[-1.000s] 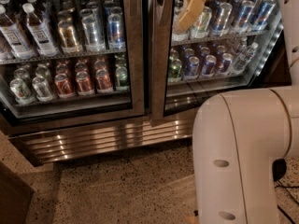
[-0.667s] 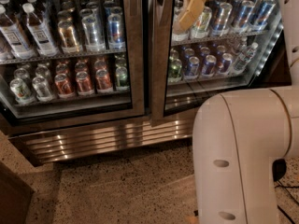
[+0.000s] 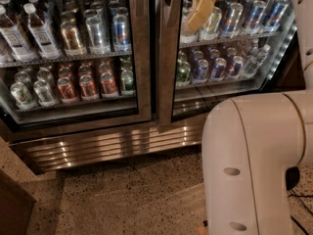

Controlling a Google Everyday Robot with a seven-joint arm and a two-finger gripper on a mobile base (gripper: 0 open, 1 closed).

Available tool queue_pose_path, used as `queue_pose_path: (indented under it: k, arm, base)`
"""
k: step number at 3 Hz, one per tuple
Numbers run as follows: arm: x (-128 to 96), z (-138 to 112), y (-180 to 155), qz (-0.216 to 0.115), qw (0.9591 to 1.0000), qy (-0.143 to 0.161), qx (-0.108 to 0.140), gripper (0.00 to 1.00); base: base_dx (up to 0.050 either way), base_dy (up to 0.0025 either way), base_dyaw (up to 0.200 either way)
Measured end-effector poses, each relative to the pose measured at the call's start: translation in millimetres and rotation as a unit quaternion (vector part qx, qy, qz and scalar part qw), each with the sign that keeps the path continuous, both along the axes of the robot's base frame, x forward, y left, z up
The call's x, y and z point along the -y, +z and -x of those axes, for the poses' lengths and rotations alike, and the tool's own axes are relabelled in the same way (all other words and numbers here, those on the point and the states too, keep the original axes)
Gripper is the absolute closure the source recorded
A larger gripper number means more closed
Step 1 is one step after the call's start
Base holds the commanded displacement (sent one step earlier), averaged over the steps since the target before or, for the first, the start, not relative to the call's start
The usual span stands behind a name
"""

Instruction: Open right fridge door

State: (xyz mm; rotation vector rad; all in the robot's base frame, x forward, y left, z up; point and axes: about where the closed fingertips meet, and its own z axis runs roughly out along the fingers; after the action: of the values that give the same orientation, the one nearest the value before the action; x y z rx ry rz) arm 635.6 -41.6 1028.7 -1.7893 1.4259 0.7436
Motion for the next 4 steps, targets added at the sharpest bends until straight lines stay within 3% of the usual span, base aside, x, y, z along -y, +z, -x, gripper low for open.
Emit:
queue_pose_path:
  k: [4]
  arm:
    - [0.5,-0.1,-0.1,0.000,1.0000,0.000,0.000,0.00]
  base:
    - [0.000,0.00000,0.000]
